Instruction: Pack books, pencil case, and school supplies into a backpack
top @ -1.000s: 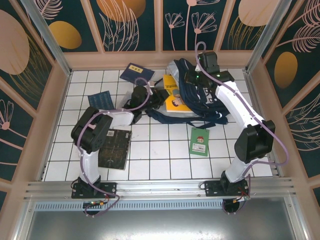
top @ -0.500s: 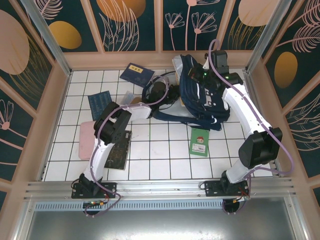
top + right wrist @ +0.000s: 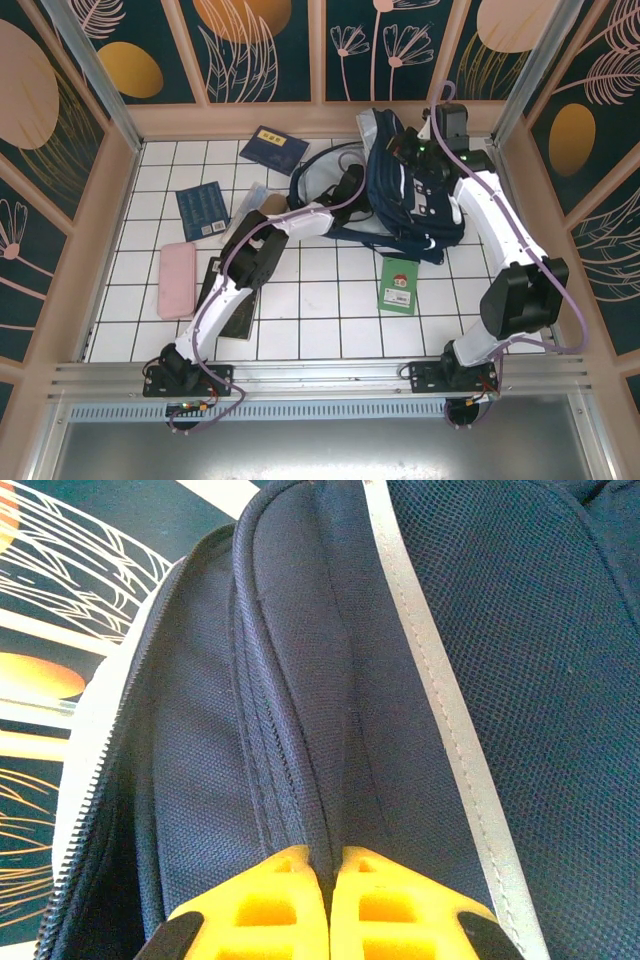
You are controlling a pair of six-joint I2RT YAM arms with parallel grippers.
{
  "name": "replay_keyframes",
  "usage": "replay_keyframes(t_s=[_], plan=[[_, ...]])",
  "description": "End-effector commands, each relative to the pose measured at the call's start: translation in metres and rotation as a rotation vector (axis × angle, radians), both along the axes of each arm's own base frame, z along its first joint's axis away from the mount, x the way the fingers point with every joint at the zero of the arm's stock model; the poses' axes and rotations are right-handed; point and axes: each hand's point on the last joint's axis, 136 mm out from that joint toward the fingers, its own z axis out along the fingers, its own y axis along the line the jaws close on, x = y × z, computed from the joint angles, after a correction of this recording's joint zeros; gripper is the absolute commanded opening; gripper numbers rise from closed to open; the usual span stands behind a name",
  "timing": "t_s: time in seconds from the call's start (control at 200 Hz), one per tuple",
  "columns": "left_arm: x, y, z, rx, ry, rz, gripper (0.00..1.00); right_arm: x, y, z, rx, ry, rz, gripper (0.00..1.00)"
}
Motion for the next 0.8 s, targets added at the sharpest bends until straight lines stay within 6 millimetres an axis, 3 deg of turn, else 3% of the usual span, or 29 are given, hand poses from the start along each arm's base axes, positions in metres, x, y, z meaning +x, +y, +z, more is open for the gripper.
replay_keyframes(t_s=[0.0,0.105,0.195,0.37,0.635,0.745,0.795], plan=[[0.003,0.008,0.052,0.032,-0.091,-0.01,0.59,0.002,-0.016,0.04,0.037,-0.146,-0.036,0.0],[0.0,0.018,0.073,0.068,-0.121,-0.005,0.73,0.005,-0.027,0.024,0.019,-0.126,-0.053,0.0],[-0.004,0.035,0.087,0.123,-0.139,0.018,0.79,0.009,-0.034,0.011,-0.001,-0.112,-0.054,0.0],[-0.014,0.081,0.1,0.205,-0.144,0.061,0.8,0.016,-0.041,-0.013,-0.048,-0.077,-0.052,0.0],[-0.033,0.183,0.106,0.319,-0.133,0.194,0.85,0.017,-0.036,-0.063,-0.091,0.008,-0.02,0.0],[-0.043,0.228,0.096,0.375,-0.104,0.25,0.86,0.014,-0.031,-0.084,-0.125,0.038,-0.012,0.0],[-0.046,0.246,0.09,0.403,-0.089,0.272,0.86,0.013,-0.028,-0.091,-0.138,0.05,-0.008,0.11]])
